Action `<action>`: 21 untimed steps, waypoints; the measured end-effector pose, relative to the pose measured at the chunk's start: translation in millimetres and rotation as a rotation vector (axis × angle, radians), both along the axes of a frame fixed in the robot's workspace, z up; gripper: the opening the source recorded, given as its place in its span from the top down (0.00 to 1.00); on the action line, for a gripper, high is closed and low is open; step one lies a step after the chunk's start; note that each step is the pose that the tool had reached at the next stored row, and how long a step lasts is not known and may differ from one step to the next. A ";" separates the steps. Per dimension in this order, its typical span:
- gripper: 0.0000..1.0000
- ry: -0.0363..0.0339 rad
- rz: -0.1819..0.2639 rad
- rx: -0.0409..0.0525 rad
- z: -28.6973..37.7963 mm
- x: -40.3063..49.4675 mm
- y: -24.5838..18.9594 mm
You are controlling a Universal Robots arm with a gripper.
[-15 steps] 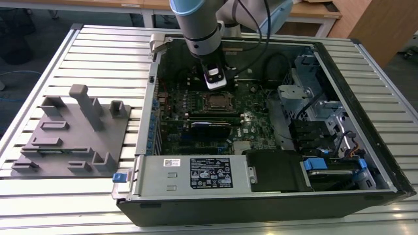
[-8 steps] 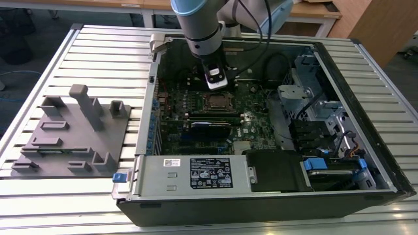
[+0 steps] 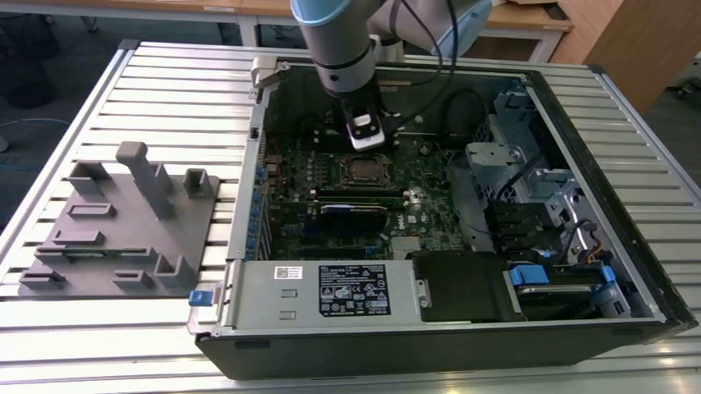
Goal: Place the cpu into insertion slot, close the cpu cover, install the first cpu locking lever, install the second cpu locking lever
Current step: 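Install the first cpu locking lever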
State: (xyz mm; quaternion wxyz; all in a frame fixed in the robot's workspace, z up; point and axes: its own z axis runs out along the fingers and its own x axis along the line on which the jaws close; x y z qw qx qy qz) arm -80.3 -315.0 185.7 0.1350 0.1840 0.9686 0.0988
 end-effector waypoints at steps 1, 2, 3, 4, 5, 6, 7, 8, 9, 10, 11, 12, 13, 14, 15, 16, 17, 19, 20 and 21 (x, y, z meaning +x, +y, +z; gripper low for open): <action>0.90 -0.0001 0.000 -0.0001 0.0 0.6 0.0; 0.90 -0.0001 0.000 -0.0004 0.0 0.7 0.0; 0.90 0.0000 0.000 -0.0007 0.0 0.7 0.0; 0.90 0.0000 0.000 -0.0009 0.0 0.7 0.0; 0.90 0.0001 0.000 -0.0011 0.1 0.7 -0.1; 0.90 0.0002 0.000 -0.0014 0.3 0.8 0.0; 0.90 0.0001 0.000 -0.0015 0.7 0.8 0.0; 0.90 -0.0005 0.000 -0.0012 1.3 1.0 0.1; 0.90 -0.0012 0.000 -0.0021 2.3 1.1 0.0; 0.90 -0.0016 0.000 -0.0003 3.4 1.2 0.3; 0.90 -0.0013 0.000 -0.0001 4.6 1.2 0.4; 0.90 -0.0006 0.000 -0.0010 5.5 1.1 0.3; 0.90 -0.0005 0.000 -0.0011 5.6 1.0 0.2; 0.90 -0.0005 0.000 -0.0013 5.6 0.9 0.1; 0.90 -0.0004 0.000 -0.0013 5.7 0.9 0.1; 0.90 -0.0004 0.000 -0.0014 5.7 1.0 0.2; 0.90 -0.0003 0.000 -0.0015 5.7 1.0 0.1; 0.90 -0.0003 -0.001 -0.0015 5.3 1.1 0.1; 0.90 -0.0004 -0.001 -0.0014 4.8 1.1 0.0; 0.90 -0.0004 -0.001 -0.0014 4.3 1.2 0.0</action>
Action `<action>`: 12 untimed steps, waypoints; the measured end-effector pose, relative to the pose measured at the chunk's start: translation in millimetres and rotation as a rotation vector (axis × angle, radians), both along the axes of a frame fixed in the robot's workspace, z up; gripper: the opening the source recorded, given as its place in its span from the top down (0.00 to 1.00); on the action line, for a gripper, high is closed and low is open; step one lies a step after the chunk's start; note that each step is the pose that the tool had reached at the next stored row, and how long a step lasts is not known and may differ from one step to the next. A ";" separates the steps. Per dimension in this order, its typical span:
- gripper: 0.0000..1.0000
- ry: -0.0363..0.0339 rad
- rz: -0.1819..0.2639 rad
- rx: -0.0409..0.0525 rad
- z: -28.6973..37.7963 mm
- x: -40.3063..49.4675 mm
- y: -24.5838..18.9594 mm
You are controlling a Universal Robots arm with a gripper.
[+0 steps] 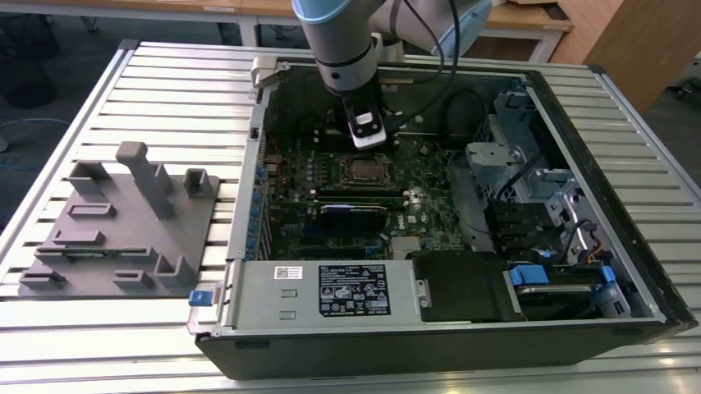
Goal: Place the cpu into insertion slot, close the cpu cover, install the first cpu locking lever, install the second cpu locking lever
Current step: 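Install the first cpu locking lever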
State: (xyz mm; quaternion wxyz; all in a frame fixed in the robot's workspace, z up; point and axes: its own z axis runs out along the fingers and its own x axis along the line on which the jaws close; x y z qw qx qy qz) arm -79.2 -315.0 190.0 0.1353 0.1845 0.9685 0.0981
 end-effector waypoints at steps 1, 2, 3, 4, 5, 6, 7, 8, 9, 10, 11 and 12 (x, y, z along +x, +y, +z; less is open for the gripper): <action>0.90 0.0002 0.000 -0.0003 -0.6 0.0 -0.1; 0.90 0.0004 -0.001 -0.0004 -1.1 0.0 -0.2; 0.90 0.0005 -0.001 -0.0006 -1.6 0.0 -0.3; 0.90 0.0006 -0.001 -0.0006 -2.0 0.1 -0.4; 0.90 0.0006 -0.001 -0.0006 -2.5 0.3 -0.4; 0.90 -0.0003 -0.001 -0.0001 -3.1 0.5 -0.4; 0.90 0.0001 -0.001 -0.0002 -3.4 0.5 -0.5; 0.90 0.0003 -0.001 -0.0003 -3.7 0.5 -0.6; 0.90 0.0004 -0.001 -0.0003 -3.7 0.5 -0.6; 0.90 0.0004 -0.002 0.0006 -3.8 0.5 -0.6; 0.90 0.0004 -0.001 0.0036 -3.8 0.6 -0.7; 0.90 0.0003 -0.001 0.0103 -3.8 0.6 -0.7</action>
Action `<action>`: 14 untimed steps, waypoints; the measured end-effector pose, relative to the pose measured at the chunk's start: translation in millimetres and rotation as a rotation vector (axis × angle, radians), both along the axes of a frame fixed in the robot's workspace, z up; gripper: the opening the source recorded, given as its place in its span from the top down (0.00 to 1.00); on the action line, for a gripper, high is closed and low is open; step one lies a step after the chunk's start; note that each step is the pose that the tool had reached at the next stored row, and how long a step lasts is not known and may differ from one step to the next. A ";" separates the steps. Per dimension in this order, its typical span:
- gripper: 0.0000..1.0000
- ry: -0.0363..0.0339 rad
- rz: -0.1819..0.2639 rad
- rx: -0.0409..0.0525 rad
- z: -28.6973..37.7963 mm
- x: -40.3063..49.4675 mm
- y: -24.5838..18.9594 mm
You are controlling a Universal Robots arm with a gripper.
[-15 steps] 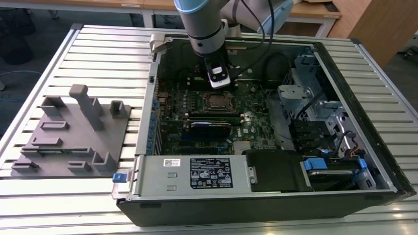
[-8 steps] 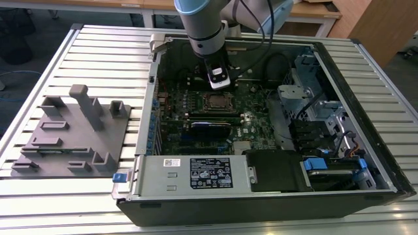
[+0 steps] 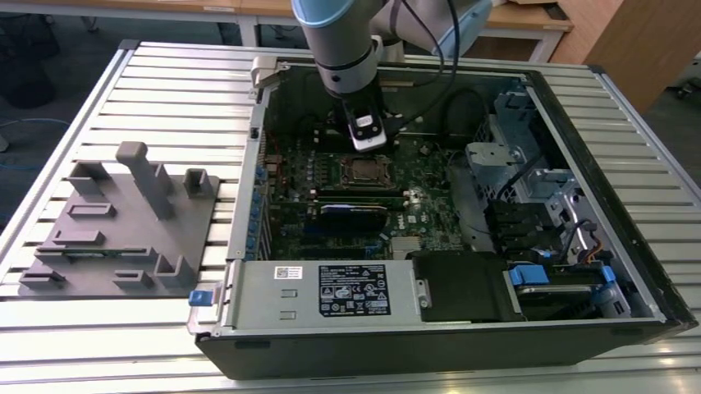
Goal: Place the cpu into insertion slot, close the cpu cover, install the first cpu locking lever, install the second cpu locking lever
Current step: 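Install the first cpu locking lever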
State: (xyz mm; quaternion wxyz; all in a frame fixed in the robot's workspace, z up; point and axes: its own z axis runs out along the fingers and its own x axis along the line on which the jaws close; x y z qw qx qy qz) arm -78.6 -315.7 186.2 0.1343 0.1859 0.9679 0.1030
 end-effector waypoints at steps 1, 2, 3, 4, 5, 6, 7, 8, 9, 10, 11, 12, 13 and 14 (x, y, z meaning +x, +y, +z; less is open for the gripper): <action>0.90 0.0001 0.000 0.0077 0.1 0.0 0.0; 0.90 0.0000 0.000 0.0142 0.1 0.0 0.0; 0.90 0.0000 0.000 0.0196 -0.1 0.0 0.1; 0.90 -0.0001 0.000 0.0229 -0.1 0.0 0.0; 0.90 -0.0001 0.000 0.0251 0.0 0.0 -0.1; 0.90 0.0000 0.000 0.0263 0.0 -0.1 -0.2; 0.90 0.0000 0.000 0.0267 0.0 -0.1 -0.1; 0.90 0.0000 0.000 0.0269 0.0 0.0 -0.1; 0.90 0.0000 0.000 0.0271 0.0 0.0 -0.2; 0.90 -0.0001 0.000 0.0272 0.1 0.0 -0.2; 0.90 -0.0002 0.000 0.0273 0.5 0.0 -0.2; 0.90 -0.0004 0.000 0.0278 1.0 0.1 -0.1; 0.90 -0.0007 0.000 0.0284 1.8 0.2 0.0; 0.90 -0.0013 0.000 0.0292 2.7 0.4 0.3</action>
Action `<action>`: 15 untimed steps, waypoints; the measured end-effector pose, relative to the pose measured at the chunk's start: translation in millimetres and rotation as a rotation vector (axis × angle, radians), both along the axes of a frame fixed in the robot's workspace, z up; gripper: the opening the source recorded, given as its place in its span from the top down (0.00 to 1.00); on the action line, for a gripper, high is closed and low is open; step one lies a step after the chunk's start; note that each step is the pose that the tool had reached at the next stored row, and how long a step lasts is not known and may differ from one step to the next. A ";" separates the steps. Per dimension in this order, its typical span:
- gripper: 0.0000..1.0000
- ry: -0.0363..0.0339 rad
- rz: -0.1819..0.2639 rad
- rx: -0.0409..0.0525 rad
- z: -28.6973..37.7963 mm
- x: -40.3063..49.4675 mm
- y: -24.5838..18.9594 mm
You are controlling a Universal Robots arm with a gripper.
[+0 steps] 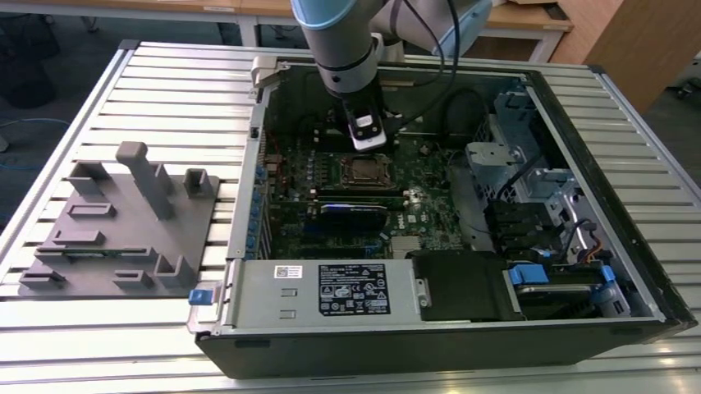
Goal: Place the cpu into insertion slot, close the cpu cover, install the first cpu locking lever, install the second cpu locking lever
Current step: 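Install the first cpu locking lever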
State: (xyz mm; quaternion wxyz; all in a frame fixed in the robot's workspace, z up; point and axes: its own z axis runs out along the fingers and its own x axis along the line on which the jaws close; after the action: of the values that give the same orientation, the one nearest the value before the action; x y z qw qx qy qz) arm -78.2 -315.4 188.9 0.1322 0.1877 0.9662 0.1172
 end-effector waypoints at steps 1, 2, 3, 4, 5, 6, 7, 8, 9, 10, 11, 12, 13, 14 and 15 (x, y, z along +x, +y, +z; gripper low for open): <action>0.90 0.0004 0.000 -0.0012 1.4 0.0 -0.1; 0.90 0.0009 0.000 -0.0020 3.0 -0.1 -0.3; 0.90 0.0009 0.000 -0.0021 4.7 -0.1 -0.3; 0.90 0.0009 0.000 -0.0022 6.5 0.0 -0.3; 0.90 0.0010 0.000 -0.0023 8.3 0.0 -0.3; 0.90 0.0011 0.000 -0.0025 10.0 0.0 -0.4; 0.90 0.0011 0.000 -0.0027 11.6 0.0 -0.4; 0.90 0.0010 0.000 -0.0029 13.1 0.0 -0.4; 0.90 0.0009 0.000 -0.0041 14.2 0.1 -0.4; 0.90 0.0008 0.000 -0.0075 14.3 0.1 -0.3; 0.90 0.0009 0.000 -0.0155 14.4 0.1 -0.3; 0.90 0.0009 0.000 -0.0266 14.4 0.0 -0.3; 0.90 0.0010 -0.001 -0.0416 14.4 0.0 -0.4; 0.90 0.0011 -0.003 -0.0585 14.4 0.0 -0.3; 0.90 0.0011 -0.005 -0.0746 14.5 0.0 -0.4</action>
State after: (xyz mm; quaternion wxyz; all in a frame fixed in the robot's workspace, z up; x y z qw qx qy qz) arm -78.2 -315.8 203.4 0.1388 0.1849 0.9696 0.0807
